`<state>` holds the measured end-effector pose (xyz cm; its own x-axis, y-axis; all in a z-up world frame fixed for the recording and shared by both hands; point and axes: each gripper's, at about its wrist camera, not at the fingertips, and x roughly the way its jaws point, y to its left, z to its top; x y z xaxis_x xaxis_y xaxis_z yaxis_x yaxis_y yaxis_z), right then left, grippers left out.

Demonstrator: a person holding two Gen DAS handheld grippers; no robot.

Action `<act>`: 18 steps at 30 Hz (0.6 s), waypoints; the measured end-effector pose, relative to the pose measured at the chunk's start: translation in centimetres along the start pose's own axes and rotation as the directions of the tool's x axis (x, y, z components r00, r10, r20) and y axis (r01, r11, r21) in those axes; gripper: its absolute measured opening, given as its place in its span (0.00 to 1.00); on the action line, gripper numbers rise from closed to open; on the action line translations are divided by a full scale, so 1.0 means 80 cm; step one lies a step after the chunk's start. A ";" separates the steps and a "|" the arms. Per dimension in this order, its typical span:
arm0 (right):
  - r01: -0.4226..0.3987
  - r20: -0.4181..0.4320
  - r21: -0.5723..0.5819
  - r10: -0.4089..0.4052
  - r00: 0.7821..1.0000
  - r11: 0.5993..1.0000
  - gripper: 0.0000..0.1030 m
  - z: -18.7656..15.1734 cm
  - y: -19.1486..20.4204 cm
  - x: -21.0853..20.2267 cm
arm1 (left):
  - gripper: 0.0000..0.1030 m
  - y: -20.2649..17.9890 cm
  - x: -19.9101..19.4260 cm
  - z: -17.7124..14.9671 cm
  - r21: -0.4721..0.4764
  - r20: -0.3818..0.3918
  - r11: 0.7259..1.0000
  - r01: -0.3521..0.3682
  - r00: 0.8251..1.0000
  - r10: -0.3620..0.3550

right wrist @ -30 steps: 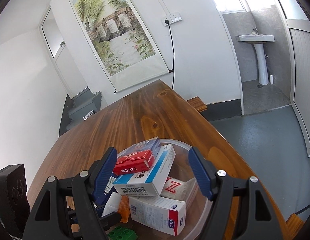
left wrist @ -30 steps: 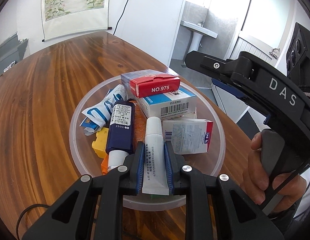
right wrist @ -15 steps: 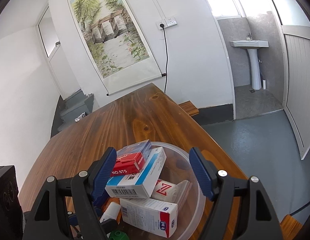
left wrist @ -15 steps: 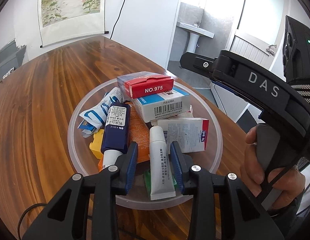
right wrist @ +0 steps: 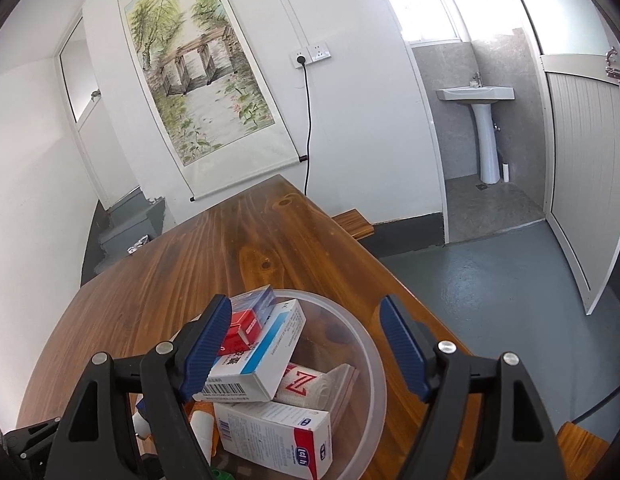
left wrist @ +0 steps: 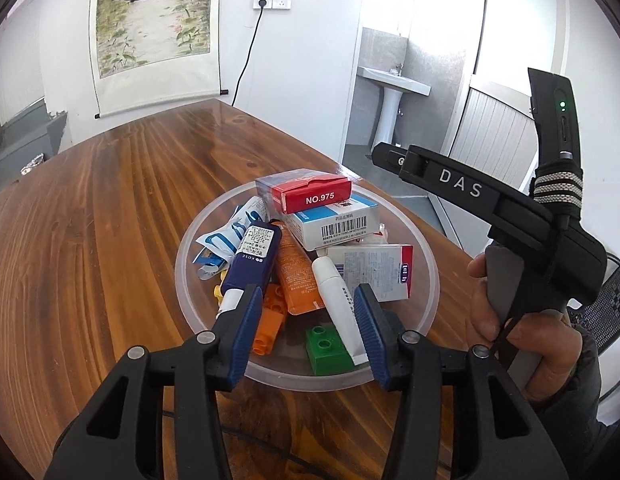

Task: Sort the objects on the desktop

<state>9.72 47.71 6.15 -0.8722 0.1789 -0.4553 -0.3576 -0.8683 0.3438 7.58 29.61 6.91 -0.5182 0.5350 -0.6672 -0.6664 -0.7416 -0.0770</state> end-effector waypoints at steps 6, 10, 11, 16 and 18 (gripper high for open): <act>0.108 0.039 -0.004 -0.108 0.993 0.994 0.78 -0.004 -0.004 -0.006 | 0.57 0.009 -0.021 -0.006 0.000 0.067 0.998 -0.068 0.995 0.068; 0.169 0.041 -0.027 -0.167 0.985 0.985 0.79 -0.016 0.000 -0.012 | 0.62 0.020 -0.027 -0.017 0.004 0.098 0.987 -0.159 0.983 0.158; 0.174 0.033 -0.029 -0.173 0.984 0.984 0.79 -0.020 0.001 -0.014 | 0.63 0.023 -0.028 -0.020 0.002 0.098 0.986 -0.164 0.982 0.163; 0.183 0.019 -0.024 -0.182 0.983 0.983 0.79 -0.037 0.004 -0.042 | 0.63 0.033 -0.036 -0.027 -0.014 0.095 0.985 -0.172 0.980 0.173; 0.185 0.020 -0.035 -0.184 0.983 0.982 0.80 -0.044 0.008 -0.056 | 0.63 0.035 -0.041 -0.029 -0.017 0.104 0.984 -0.177 0.979 0.178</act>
<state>14.58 44.76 5.50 -0.7977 0.3449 -0.4947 -0.5009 -0.8358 0.2249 8.67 24.80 7.16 -0.6814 0.4337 -0.5896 -0.5548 -0.8315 0.0294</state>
